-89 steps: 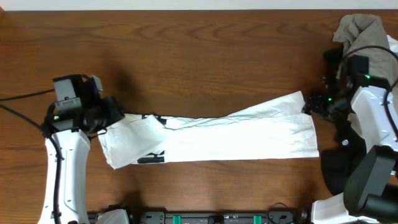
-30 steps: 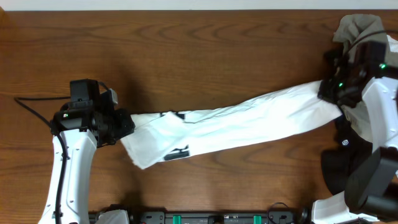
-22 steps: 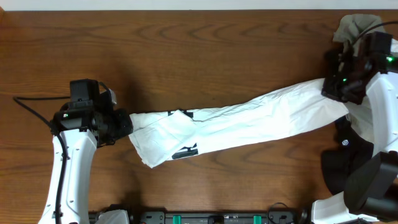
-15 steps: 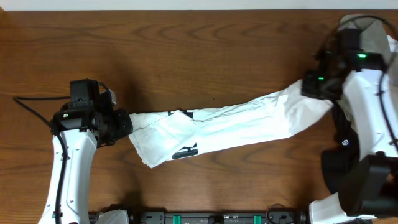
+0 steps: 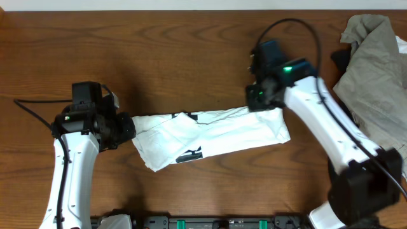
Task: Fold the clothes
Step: 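Fold the shirt's right end leftward toward the left gripper with the right gripper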
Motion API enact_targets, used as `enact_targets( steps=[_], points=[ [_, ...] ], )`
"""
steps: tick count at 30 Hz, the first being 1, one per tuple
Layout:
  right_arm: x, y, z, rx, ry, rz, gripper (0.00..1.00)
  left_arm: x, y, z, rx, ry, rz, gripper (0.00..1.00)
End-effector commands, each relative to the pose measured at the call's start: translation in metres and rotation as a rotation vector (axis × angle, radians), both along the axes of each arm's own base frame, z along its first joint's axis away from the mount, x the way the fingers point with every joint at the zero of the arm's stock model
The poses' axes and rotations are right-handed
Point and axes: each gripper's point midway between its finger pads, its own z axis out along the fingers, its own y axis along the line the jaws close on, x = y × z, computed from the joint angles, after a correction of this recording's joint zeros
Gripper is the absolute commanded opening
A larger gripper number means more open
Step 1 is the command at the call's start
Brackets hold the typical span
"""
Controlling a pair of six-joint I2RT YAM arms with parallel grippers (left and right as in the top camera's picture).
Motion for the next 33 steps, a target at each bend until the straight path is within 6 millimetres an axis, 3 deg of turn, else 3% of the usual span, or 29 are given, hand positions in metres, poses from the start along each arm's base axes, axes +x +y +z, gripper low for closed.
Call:
enact_targets(
  steps=[1,8,21,23,26,28,33],
  points=[
    [0.0,0.014,-0.021,-0.039,0.035,-0.003,0.01,-0.001,0.001,0.001,0.012,-0.003,-0.011,0.34],
    [-0.003,0.044,-0.051,-0.041,0.061,0.036,0.01,-0.001,0.001,0.001,0.012,-0.002,-0.011,0.34],
    [-0.016,0.078,-0.054,-0.03,0.036,0.129,0.03,-0.001,0.001,0.001,0.012,-0.002,-0.011,0.34],
    [-0.018,0.08,-0.054,-0.032,0.039,0.137,0.08,-0.001,0.001,0.001,0.012,-0.002,-0.011,0.34],
    [-0.024,0.08,-0.055,-0.044,0.053,0.16,0.29,-0.001,0.001,0.001,0.012,-0.002,-0.011,0.34],
    [-0.027,0.078,-0.055,-0.053,0.064,0.168,0.36,-0.001,0.001,0.001,0.012,-0.002,-0.012,0.34],
    [-0.019,0.068,-0.054,-0.109,0.026,0.171,0.36,-0.001,0.001,0.001,0.012,-0.002,-0.011,0.34]
  ],
)
